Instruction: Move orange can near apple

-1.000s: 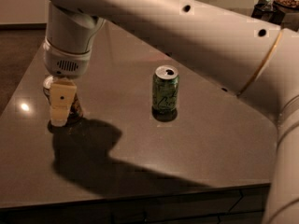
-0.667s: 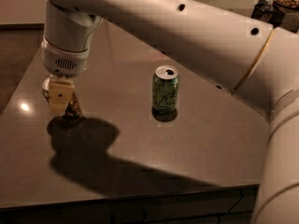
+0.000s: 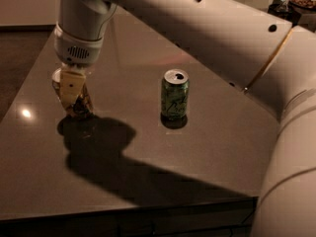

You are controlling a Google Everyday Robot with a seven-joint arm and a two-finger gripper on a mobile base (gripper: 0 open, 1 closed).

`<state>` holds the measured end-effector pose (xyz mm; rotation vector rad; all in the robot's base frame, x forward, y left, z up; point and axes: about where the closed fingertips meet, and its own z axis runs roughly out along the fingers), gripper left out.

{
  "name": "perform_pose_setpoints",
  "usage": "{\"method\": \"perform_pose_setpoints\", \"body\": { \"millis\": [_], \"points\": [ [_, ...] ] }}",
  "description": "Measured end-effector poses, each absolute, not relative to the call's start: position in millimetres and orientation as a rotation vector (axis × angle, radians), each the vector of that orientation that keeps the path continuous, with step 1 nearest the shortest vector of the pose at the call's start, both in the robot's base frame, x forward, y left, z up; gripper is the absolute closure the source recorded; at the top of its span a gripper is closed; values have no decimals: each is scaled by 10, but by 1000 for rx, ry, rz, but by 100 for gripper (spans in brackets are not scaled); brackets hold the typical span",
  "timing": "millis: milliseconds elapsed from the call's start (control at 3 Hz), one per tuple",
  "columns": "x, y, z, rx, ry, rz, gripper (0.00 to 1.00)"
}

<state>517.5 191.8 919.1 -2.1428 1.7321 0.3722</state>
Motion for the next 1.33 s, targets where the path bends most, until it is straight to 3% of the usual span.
{"method": "perform_pose_setpoints", "body": {
  "millis": [333,1333],
  "points": [
    [5554,1740,9262,-2069,1796,383,100],
    [6722,1545,9373,-1800,1972,377,100]
  ]
}}
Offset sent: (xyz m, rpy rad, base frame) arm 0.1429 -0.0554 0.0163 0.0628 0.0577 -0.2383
